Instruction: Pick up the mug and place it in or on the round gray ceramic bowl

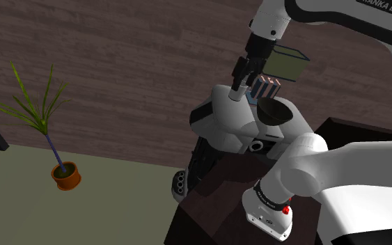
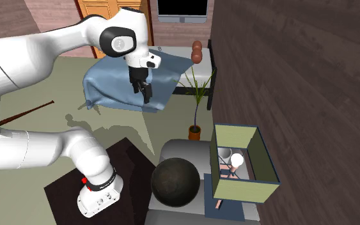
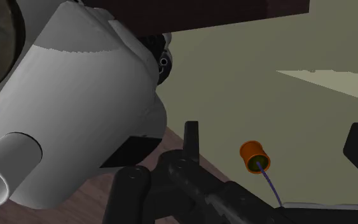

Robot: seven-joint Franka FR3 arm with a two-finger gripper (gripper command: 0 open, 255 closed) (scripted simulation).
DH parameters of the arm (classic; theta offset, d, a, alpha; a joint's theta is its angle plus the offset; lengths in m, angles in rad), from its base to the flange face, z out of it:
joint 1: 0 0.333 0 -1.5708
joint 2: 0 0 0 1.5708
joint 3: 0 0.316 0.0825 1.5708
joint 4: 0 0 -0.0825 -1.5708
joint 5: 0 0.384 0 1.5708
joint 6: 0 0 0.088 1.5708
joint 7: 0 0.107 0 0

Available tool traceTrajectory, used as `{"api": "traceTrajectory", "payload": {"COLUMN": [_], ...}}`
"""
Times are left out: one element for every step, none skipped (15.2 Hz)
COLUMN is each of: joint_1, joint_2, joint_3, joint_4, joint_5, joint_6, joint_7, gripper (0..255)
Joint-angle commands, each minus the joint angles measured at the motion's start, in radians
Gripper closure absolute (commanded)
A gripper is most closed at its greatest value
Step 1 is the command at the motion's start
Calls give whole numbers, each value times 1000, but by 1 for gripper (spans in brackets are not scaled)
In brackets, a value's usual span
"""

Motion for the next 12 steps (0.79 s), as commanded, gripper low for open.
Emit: {"api": "traceTrajectory", "payload": {"joint_1": [0,-7,-14,-21,-28,-35,-42,-49,-55,-62,-68,-74], "joint_2": [0,11,23,36,50,65,82,99,118,137,158,179], "joint_3": [0,-16,-32,-47,-63,-79,-95,-111,-128,-144,-160,-176], "joint_4": [0,-8,-15,-22,-27,-31,-33,-35,-36,-35,-33,-30], "joint_5": [0,-16,-32,-47,-62,-76,-90,-104,-117,-129,-141,-151], "joint_6": [0,19,39,59,79,100,120,141,162,184,205,226], "joint_7": [0,-18,-35,-52,-69,-85,-102,-118,-134,-150,-166,-182], "gripper": [0,0,0,0,0,0,0,0,0,0,0,0]}}
